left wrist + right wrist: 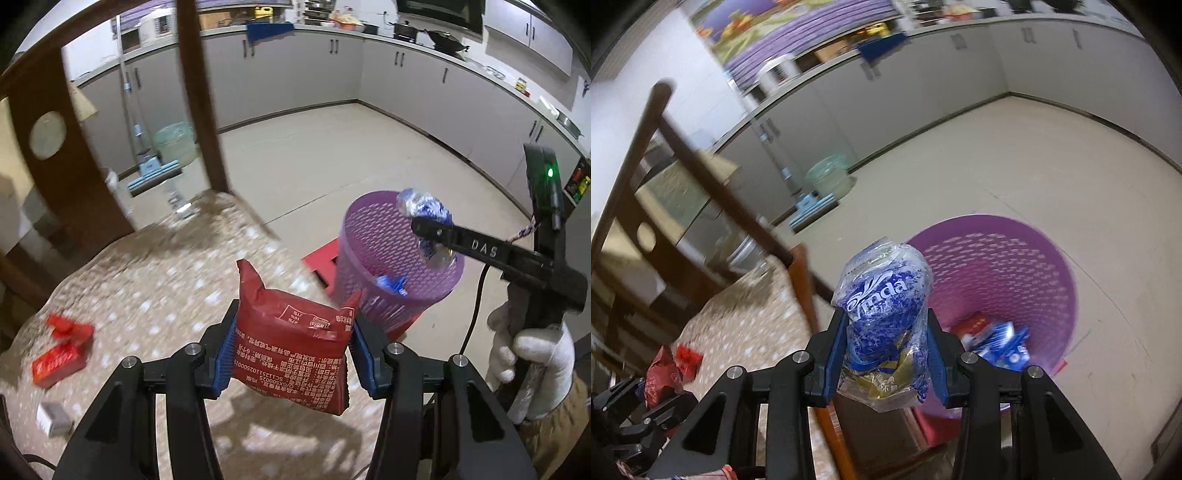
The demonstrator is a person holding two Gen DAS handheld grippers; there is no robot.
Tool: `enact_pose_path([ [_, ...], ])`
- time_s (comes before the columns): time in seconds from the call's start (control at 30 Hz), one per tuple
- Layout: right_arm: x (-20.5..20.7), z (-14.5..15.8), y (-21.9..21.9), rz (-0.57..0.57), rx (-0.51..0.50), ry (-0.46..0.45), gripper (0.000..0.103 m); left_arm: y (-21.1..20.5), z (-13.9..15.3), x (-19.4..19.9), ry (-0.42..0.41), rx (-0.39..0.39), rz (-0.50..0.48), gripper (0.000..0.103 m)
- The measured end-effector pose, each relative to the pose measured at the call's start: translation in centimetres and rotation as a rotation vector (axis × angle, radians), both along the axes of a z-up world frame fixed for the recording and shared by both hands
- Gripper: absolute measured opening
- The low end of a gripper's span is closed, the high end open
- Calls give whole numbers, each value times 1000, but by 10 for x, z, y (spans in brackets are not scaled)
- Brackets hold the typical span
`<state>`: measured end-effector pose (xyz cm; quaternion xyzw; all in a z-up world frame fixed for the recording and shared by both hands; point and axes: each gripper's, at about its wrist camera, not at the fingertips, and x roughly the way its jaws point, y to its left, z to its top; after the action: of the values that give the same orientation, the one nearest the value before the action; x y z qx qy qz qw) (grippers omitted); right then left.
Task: Collect trash
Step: 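Carry the red pack and Vinda bag over the wastebasket and open both tools, then move both tools back over the table toward the remaining trash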
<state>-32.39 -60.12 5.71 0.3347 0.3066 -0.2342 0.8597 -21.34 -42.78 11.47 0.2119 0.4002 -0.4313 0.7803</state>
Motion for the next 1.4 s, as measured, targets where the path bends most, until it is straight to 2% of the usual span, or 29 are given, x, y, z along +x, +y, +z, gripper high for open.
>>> enact_pose_path([
  [0.23, -26, -11, -42, -109, 77, -34, 43, -57, -4, 0, 76, -23, -44, 52],
  [0.57, -38, -28, -65, -146, 134, -37, 44, -125, -25, 3, 174, -34, -72, 52],
  [0.63, -38, -30, -69, -156, 143, -35, 47, -132, -24, 3, 187, -49, -75, 54],
  [0.7, -37, -32, -75, -178, 147, -28, 55, -137, -23, 4, 184, -66, -71, 64],
  [0.8, -38, -33, -78, -198, 153, -31, 62, -134, -17, 0, 161, -97, -62, 77],
  [1.07, -24, -25, -63, -159, 122, -21, 63, -94, -17, 1, 154, -81, -7, 77],
  [1.4, 6, -19, -25, -77, 47, 11, 68, -12, -9, -8, 69, -49, 59, 77],
])
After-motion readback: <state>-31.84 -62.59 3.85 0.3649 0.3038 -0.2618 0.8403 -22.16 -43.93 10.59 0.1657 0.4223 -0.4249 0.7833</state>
